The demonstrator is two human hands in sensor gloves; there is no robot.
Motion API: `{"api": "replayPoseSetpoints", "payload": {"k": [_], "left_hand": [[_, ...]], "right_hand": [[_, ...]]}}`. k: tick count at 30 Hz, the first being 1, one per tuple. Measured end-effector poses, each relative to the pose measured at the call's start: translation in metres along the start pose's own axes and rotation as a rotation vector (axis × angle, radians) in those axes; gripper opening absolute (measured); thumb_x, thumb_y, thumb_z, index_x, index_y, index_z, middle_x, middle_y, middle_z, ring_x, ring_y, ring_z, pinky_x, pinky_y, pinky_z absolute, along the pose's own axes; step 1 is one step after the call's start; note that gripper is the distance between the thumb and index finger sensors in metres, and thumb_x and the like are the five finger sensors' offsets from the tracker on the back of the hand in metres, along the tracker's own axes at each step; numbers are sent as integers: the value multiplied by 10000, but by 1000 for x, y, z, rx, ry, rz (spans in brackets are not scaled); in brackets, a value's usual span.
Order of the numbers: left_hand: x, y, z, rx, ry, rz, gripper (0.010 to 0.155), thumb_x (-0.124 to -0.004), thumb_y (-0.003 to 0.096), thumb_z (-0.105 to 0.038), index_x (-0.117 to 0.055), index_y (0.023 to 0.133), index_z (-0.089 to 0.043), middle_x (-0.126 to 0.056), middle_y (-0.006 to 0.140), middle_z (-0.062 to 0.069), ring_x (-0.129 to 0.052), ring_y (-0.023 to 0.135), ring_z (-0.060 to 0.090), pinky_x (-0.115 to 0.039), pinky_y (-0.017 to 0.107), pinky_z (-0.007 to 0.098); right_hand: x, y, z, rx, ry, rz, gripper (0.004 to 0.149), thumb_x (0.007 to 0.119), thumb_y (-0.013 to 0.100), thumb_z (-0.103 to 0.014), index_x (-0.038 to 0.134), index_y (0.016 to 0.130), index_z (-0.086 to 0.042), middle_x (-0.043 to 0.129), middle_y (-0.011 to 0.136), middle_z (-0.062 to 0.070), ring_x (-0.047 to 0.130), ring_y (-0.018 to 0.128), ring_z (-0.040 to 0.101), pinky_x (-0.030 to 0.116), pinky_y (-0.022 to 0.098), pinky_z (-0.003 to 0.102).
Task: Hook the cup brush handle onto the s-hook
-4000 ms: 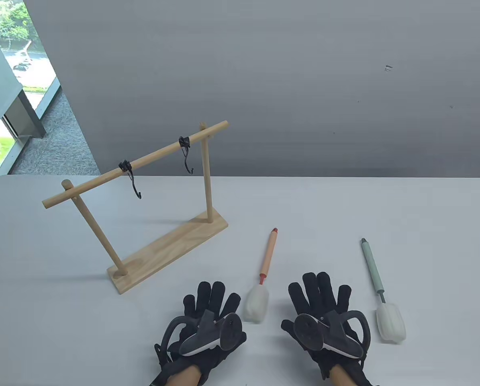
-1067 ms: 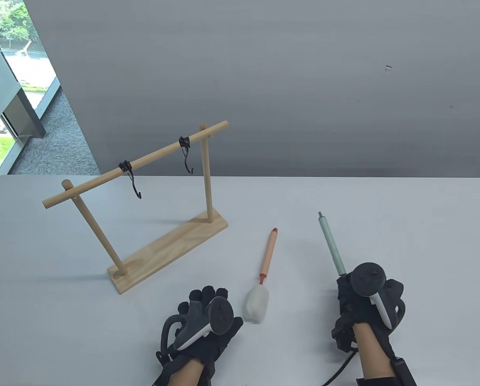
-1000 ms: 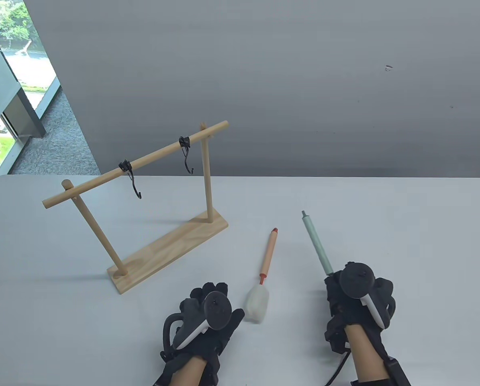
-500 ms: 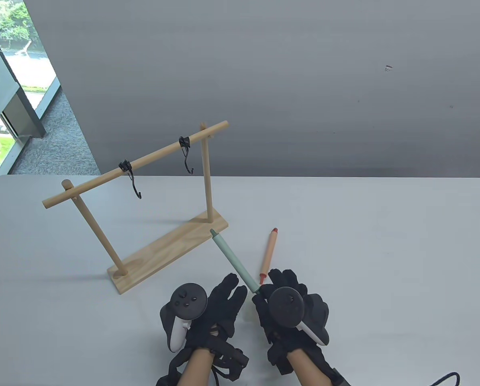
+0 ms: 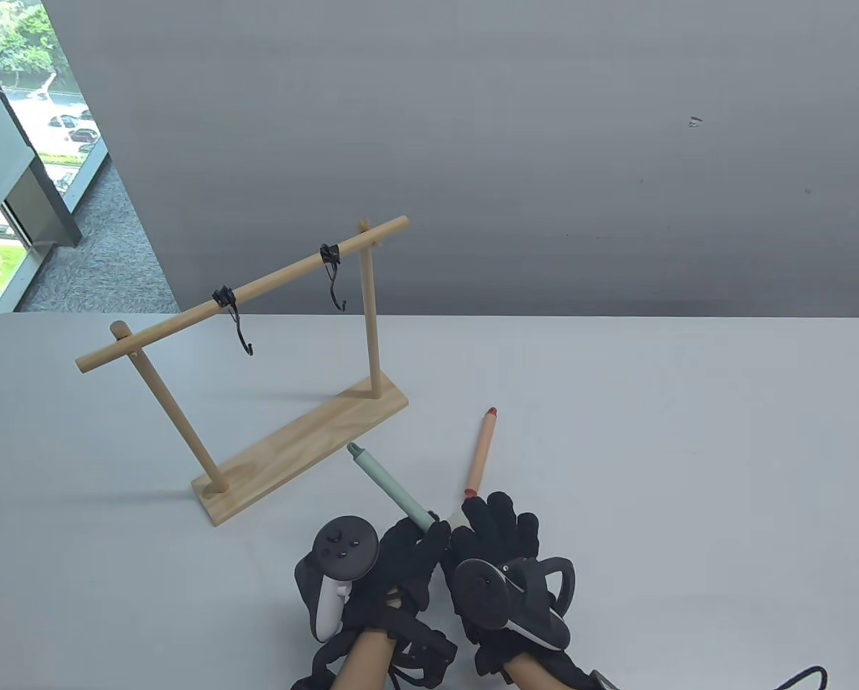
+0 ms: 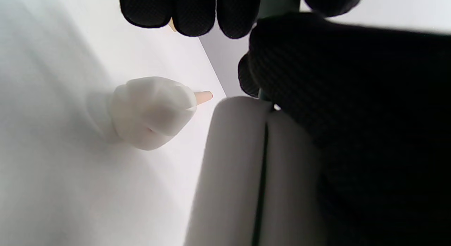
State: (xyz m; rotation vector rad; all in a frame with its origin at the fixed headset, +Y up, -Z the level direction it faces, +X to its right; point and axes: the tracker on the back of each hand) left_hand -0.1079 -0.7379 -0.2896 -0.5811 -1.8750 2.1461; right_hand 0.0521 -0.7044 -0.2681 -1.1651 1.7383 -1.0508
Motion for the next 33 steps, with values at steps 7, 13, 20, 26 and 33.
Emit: {"api": "replayPoseSetpoints", "payload": {"k": [7,13,20,26,33], "left_hand": [[-1,-1,1,1,-22,-12,543,-637,477,-588,-712,877,-229,-708,1021,122,-734,943,425,-485,684,654],[5,-2,4,7,-8,-74,539,-647,475,-578,-724,879,-230,-715,1020,115,-739,945,416,-481,689,655],[28,-1,12,-8,43,-186,548,-637,480,-573,-720,906,-238,-702,1034,120,-727,955,419,-464,690,664],[50,-2,13,-107,-16,-260,550,-608,489,-591,-720,916,-263,-687,1051,112,-715,971,415,-450,691,676],[72,6,1,-224,-144,-266,548,-585,496,-610,-727,916,-288,-694,1062,79,-730,985,386,-469,701,666]], "right_hand": [[0,-1,-2,-5,-1,-4,453,688,524,-308,753,829,21,561,1023,267,488,960,562,380,606,721],[-5,-5,0,-29,101,-7,568,641,538,-394,680,919,25,549,1029,279,492,956,569,396,599,718],[-17,-10,15,1,224,50,601,627,542,-437,672,931,18,552,1031,280,503,955,568,399,597,719],[-16,-8,35,65,298,48,596,626,542,-436,688,920,21,566,1023,284,513,946,572,405,592,718],[-18,-7,51,117,363,57,595,623,543,-439,701,914,20,577,1018,284,523,942,573,414,590,716]]}}
Point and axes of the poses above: the tracker on the back of each hand, its own z axis roughly to the little-finger side, its own y axis roughly from the wrist to the fingertips, x = y × z
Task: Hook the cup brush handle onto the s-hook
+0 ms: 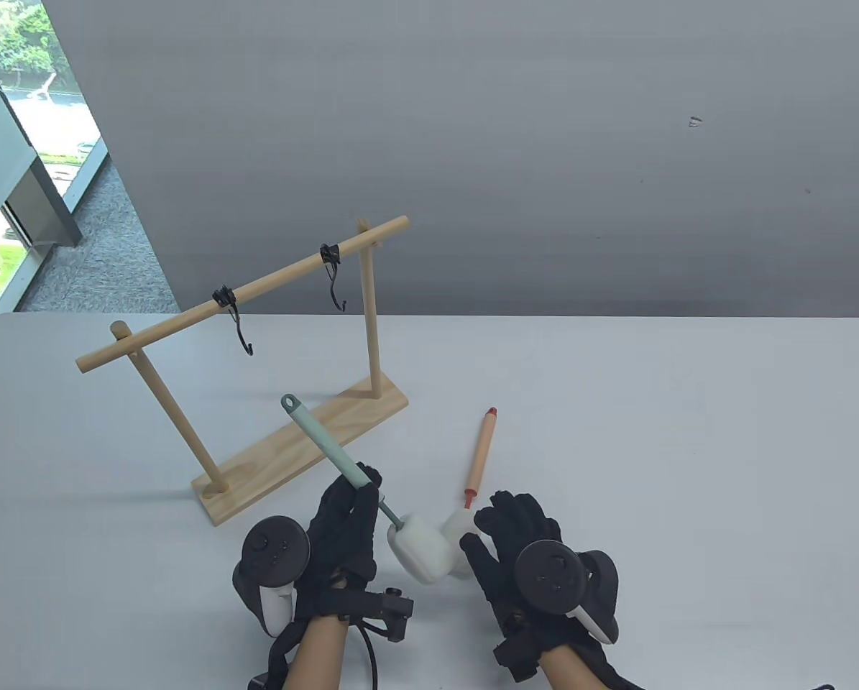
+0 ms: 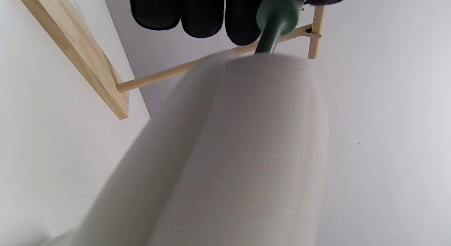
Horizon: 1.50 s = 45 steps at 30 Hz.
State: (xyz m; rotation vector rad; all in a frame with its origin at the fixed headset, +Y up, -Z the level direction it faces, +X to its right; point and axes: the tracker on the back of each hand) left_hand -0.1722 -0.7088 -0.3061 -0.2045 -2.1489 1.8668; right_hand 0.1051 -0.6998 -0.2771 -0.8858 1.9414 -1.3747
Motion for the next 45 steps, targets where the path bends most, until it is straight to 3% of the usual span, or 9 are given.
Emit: {"api": "replayPoseSetpoints", "payload": {"k": [18,45], "left_hand": [[46,26,-41,10,-1,-6,553,-554,516,-590,-747,912,-255,-685,1073,104,-717,989,407,-469,696,672],[63,26,-23,82,-107,-4,557,-559,521,-571,-772,899,-222,-706,1051,138,-725,960,441,-454,682,683]], "right_hand": [[1,3,2,-2,24,-24,590,641,541,-439,708,910,16,586,1016,280,533,940,570,428,589,714],[2,4,2,-12,33,-40,590,640,541,-439,713,907,18,593,1013,283,541,935,572,445,585,711]]}}
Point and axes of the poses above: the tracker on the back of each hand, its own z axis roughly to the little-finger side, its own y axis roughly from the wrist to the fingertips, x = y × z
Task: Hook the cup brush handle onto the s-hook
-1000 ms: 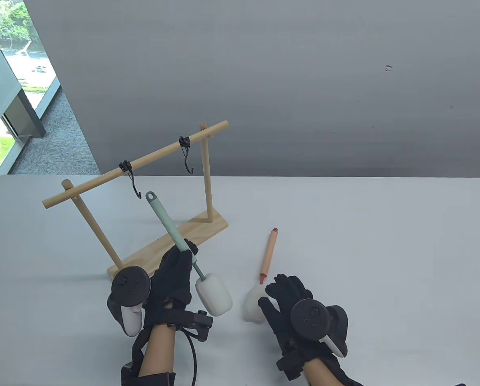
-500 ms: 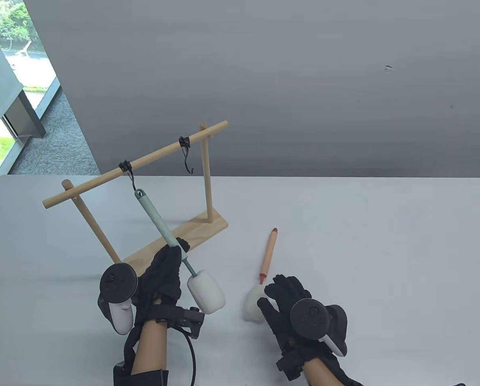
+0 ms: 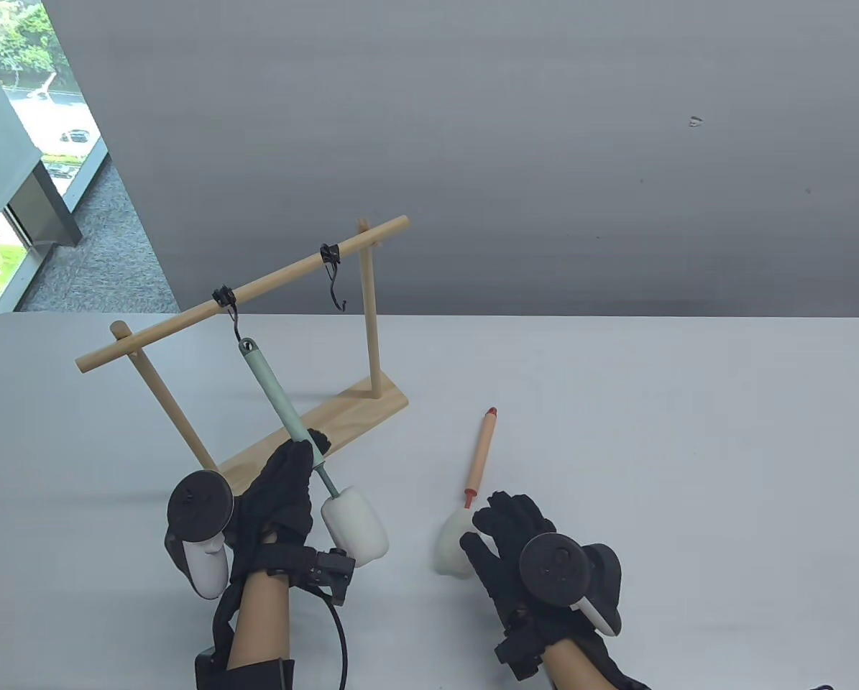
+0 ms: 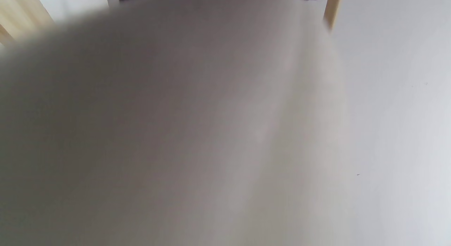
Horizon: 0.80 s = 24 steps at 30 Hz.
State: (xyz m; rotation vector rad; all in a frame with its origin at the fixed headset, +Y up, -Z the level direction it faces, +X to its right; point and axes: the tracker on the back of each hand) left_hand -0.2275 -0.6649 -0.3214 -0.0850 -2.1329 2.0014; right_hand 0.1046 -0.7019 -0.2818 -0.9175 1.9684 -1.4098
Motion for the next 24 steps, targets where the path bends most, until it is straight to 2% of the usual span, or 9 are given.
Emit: {"api": "replayPoseSetpoints", "payload": {"k": [6,16,24], "left_hand": [[-2,-1,8,69,25,-10,559,-562,520,-561,-773,902,-211,-718,1038,151,-735,944,453,-465,680,678],[-5,-1,21,93,23,9,574,-559,522,-551,-725,943,-198,-688,1051,162,-710,954,464,-459,680,677],[0,-5,30,135,24,-40,579,-541,529,-510,-674,988,-184,-670,1057,180,-693,955,478,-458,680,675]], "right_hand": [[0,0,0,-2,0,-6,590,640,542,-439,713,907,19,592,1013,283,542,934,573,446,584,711],[-1,1,2,9,11,-6,591,641,541,-438,716,905,21,595,1011,284,542,933,574,445,584,711],[-1,1,4,16,15,-7,597,635,541,-442,716,907,23,594,1011,286,540,933,576,444,583,712]]}}
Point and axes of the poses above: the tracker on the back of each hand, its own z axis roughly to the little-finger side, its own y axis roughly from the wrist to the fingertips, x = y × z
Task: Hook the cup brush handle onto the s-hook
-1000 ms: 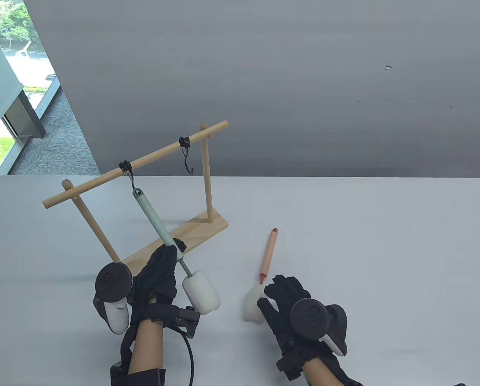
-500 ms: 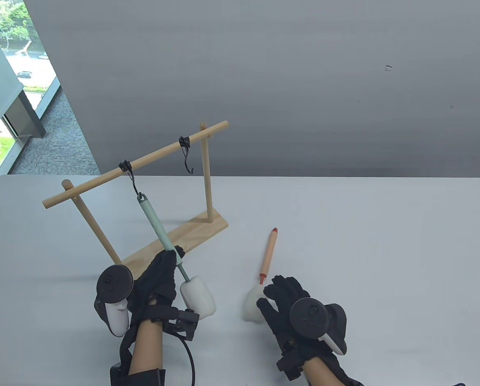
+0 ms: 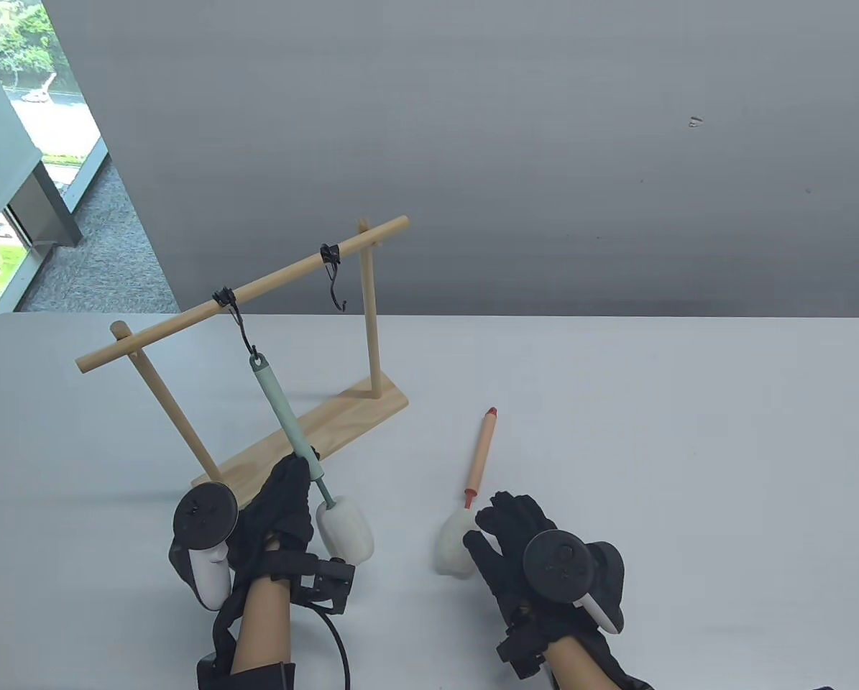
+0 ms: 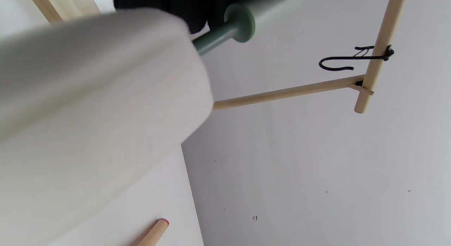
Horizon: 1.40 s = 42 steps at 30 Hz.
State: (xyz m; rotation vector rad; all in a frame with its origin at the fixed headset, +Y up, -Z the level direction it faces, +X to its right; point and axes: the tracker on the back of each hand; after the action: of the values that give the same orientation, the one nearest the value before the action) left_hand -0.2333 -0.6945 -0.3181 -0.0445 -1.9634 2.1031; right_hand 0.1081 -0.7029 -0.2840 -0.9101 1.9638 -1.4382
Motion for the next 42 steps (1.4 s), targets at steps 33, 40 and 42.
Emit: {"api": "replayPoseSetpoints", "payload": {"k": [33,40,42], "left_hand": [[-95,-39,9,-269,413,244,603,-567,512,-494,-670,995,-148,-660,1054,217,-668,951,516,-437,672,688],[-127,-63,9,-398,823,385,627,-569,502,-511,-632,1020,-163,-623,1083,205,-633,985,512,-409,686,699],[-129,-65,9,-408,875,405,631,-566,501,-516,-622,1025,-169,-610,1092,200,-619,997,507,-401,690,700]], "right_hand": [[-15,6,41,188,115,54,577,656,532,-413,742,888,33,629,994,292,598,906,582,450,586,710],[-11,6,38,178,51,43,569,663,531,-409,767,873,34,660,979,296,639,889,579,468,584,706],[-9,8,38,187,36,37,567,665,533,-409,772,871,33,664,979,293,652,887,575,469,587,704]]}}
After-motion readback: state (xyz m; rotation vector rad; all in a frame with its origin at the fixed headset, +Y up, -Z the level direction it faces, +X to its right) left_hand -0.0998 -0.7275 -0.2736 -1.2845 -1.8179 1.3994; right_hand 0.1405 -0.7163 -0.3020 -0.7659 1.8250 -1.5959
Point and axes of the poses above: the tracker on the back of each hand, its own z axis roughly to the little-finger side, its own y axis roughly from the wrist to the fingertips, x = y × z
